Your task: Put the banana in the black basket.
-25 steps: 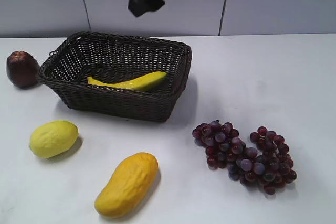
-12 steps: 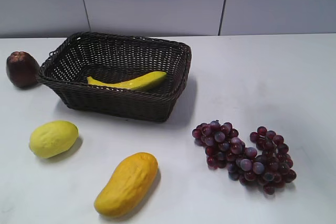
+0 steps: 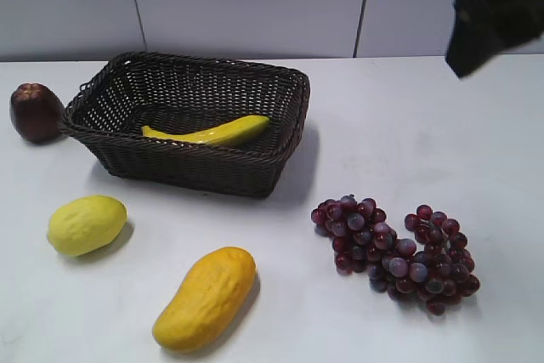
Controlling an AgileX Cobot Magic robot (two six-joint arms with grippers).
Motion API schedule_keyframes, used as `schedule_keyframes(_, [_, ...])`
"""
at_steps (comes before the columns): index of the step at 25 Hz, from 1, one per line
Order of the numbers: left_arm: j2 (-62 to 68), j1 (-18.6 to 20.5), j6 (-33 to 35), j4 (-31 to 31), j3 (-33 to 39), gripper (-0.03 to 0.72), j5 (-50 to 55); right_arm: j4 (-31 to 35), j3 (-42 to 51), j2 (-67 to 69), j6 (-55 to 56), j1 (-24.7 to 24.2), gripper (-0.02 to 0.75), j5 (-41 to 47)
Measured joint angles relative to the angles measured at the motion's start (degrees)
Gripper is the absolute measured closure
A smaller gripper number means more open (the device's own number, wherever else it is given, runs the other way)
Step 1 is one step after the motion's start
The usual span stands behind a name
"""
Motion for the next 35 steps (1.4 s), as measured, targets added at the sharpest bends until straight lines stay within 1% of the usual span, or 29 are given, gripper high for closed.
schedule_keyframes(5, [0.0,0.0,0.0,0.0,0.0,0.449,0.0,0.0,16.9,-10.3,3.6,0.0,0.158,-3.4])
schedule_keyframes(8, [0.0,0.0,0.0,0.0,0.0,0.449,0.0,0.0,24.3,-18.2,4.8,0.0,0.158,-5.4])
schedule_keyframes(13, [0.0,0.0,0.0,0.0,0.0,0.449,0.0,-0.7,32.2,-30.9,6.0,-0.1,0.158,-7.1])
schedule_keyframes(15, [0.0,0.0,0.0,0.0,0.0,0.449,0.0,-0.7,35.0,-36.1,6.1,-1.0,0.158,-7.9])
schedule_keyframes(17, [0.0,0.0,0.0,0.0,0.0,0.449,0.0,-0.7,37.3,-41.0,6.1,-3.4,0.158,-8.3])
schedule_keyframes(22, [0.0,0.0,0.0,0.0,0.0,0.449,0.0,-0.8,41.9,-53.7,6.0,-14.0,0.158,-8.8])
schedule_keyframes(25, [0.0,0.0,0.0,0.0,0.0,0.449,0.0,-0.6,43.4,-60.6,5.4,-18.4,0.158,-9.0])
schedule_keyframes(31, [0.0,0.0,0.0,0.0,0.0,0.449,0.0,1.9,45.7,-71.1,-0.2,-24.4,0.161,-8.9])
schedule_keyframes(35, [0.0,0.0,0.0,0.0,0.0,0.449,0.0,2.4,47.6,-75.3,-1.2,-27.0,0.164,-8.9])
